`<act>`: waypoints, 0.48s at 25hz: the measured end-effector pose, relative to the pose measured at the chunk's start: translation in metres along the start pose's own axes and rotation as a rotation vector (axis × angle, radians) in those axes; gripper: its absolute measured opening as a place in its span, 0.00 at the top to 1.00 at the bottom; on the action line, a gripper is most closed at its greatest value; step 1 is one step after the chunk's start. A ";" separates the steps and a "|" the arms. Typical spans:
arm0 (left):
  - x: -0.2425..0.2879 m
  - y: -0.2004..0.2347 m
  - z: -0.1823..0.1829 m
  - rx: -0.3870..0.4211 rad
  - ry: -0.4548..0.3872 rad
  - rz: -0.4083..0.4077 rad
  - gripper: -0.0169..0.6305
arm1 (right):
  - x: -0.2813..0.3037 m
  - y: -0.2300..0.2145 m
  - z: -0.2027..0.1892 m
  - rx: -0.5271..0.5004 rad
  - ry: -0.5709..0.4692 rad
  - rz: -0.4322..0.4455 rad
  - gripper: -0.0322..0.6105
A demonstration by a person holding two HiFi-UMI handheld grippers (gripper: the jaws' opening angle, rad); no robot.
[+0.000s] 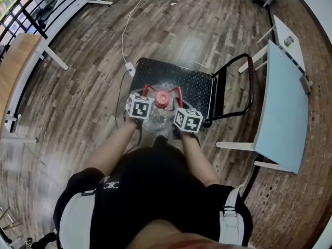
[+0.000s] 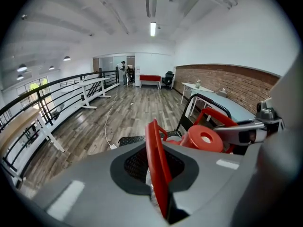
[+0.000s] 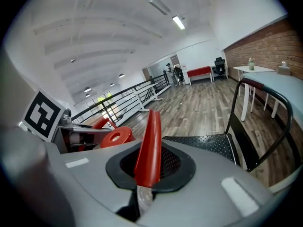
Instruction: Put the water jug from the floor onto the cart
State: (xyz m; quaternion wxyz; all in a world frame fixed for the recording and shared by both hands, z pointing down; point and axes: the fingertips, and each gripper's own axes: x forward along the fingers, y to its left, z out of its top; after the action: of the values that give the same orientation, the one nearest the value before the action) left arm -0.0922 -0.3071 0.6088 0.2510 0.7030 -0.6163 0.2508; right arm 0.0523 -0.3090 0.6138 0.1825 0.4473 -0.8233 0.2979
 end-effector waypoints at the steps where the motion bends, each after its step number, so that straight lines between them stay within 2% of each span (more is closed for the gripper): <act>1: 0.008 -0.001 -0.001 -0.007 0.006 -0.004 0.95 | 0.005 -0.004 0.000 0.002 0.011 0.001 0.89; 5: 0.030 -0.003 0.002 -0.037 0.047 -0.013 0.95 | 0.022 -0.022 0.002 0.006 0.048 0.003 0.89; 9: 0.050 -0.011 -0.002 -0.062 0.094 -0.019 0.95 | 0.032 -0.039 -0.003 -0.041 0.067 -0.025 0.89; 12: 0.068 -0.014 -0.010 -0.072 0.131 -0.021 0.95 | 0.044 -0.052 -0.013 -0.018 0.103 -0.031 0.89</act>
State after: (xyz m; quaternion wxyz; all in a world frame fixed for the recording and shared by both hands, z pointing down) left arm -0.0708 -0.3496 0.6610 0.3184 0.6822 -0.5997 0.2714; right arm 0.0729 -0.3503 0.6652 0.2332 0.4425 -0.8085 0.3101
